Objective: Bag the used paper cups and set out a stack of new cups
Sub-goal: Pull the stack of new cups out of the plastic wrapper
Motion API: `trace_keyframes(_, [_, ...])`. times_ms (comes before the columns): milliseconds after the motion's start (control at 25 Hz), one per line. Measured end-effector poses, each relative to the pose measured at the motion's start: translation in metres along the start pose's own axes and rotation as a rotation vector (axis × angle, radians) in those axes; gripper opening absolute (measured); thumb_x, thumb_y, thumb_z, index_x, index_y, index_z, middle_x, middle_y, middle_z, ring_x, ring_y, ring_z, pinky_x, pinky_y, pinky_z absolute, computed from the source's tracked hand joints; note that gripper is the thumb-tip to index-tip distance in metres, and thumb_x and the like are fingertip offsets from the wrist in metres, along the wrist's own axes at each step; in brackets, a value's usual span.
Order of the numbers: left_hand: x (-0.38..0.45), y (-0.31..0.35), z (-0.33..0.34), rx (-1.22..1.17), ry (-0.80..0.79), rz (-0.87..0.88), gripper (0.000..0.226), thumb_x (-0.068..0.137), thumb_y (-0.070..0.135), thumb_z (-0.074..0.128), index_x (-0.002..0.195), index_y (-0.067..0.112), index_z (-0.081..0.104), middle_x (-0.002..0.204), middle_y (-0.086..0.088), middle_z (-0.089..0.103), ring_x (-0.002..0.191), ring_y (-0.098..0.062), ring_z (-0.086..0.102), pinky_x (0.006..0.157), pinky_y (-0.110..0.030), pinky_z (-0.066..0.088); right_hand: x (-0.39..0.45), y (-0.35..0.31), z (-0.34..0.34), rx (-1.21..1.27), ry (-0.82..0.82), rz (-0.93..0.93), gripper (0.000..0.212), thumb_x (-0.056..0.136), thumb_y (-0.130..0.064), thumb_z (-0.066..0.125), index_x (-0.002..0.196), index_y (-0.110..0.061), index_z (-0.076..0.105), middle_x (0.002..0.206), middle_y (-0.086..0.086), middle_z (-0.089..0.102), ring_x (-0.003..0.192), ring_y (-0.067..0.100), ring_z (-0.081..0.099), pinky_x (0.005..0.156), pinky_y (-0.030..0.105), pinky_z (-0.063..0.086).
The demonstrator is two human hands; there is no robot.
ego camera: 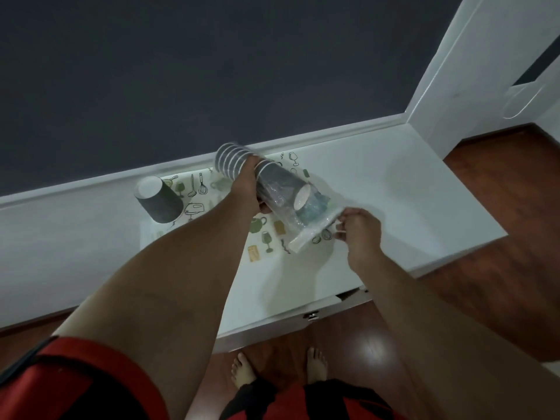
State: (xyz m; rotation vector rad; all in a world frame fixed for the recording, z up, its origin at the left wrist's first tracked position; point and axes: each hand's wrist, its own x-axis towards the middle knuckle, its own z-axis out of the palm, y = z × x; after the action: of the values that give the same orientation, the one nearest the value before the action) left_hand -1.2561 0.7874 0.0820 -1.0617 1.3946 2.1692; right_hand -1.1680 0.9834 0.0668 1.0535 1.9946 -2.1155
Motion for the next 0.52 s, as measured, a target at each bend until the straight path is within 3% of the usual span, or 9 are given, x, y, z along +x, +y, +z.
trace_keyframes(80, [-0.001,-0.006,0.018,-0.050,0.074,0.044,0.078,0.061,0.063,0.078,0.120,0.018,0.053,0.110,-0.010,0.066,0.094,-0.031,0.066,0.088,-0.049,0.055,-0.004,0.004,-0.013,-0.040,-0.008,-0.062,0.030,0.080,0.013,0.043,0.079,-0.002,0.069,0.072,0.012,0.063,0.054,0.018,0.056,0.048,0.025,0.051])
trace_keyframes(160, [0.001,-0.014,0.035,-0.103,0.137,0.092,0.084,0.051,0.062,0.079,0.121,0.019,0.057,0.109,-0.005,0.070,0.092,-0.027,0.068,0.084,-0.043,0.057,0.002,-0.003,-0.021,0.032,-0.052,-0.076,0.031,0.080,0.016,0.042,0.081,0.003,0.069,0.067,0.013,0.064,0.054,0.019,0.057,0.047,0.024,0.052])
trace_keyframes(240, [-0.005,-0.021,0.052,-0.102,0.230,0.145,0.087,0.047,0.063,0.077,0.122,0.022,0.058,0.112,-0.001,0.070,0.092,-0.023,0.068,0.073,-0.034,0.056,0.006,-0.017,-0.029,0.225,-0.044,-0.033,0.031,0.080,0.020,0.042,0.079,0.004,0.069,0.071,0.017,0.068,0.062,0.024,0.066,0.058,0.027,0.059])
trace_keyframes(320, [-0.013,-0.026,0.065,-0.114,0.322,0.205,0.082,0.057,0.062,0.078,0.123,0.020,0.054,0.111,0.003,0.064,0.092,-0.021,0.062,0.066,-0.032,0.047,0.012,-0.025,-0.038,0.414,-0.043,0.045,0.029,0.080,0.023,0.042,0.082,0.008,0.068,0.077,0.021,0.069,0.072,0.029,0.070,0.067,0.030,0.062])
trace_keyframes(440, [-0.012,-0.026,0.069,-0.227,0.382,0.256,0.085,0.066,0.064,0.074,0.131,0.017,0.048,0.116,0.001,0.061,0.099,-0.024,0.060,0.076,-0.036,0.046,0.015,-0.023,-0.040,0.475,-0.241,0.168,0.030,0.086,0.022,0.042,0.100,0.011,0.066,0.092,0.024,0.069,0.082,0.028,0.069,0.070,0.029,0.062])
trace_keyframes(520, [-0.013,-0.028,0.070,-0.223,0.311,0.280,0.089,0.066,0.066,0.069,0.137,0.017,0.048,0.130,-0.002,0.062,0.112,-0.027,0.062,0.081,-0.040,0.050,0.017,-0.017,-0.038,0.499,-0.405,0.232,0.027,0.091,0.015,0.047,0.111,0.008,0.064,0.099,0.020,0.070,0.082,0.022,0.070,0.070,0.024,0.061])
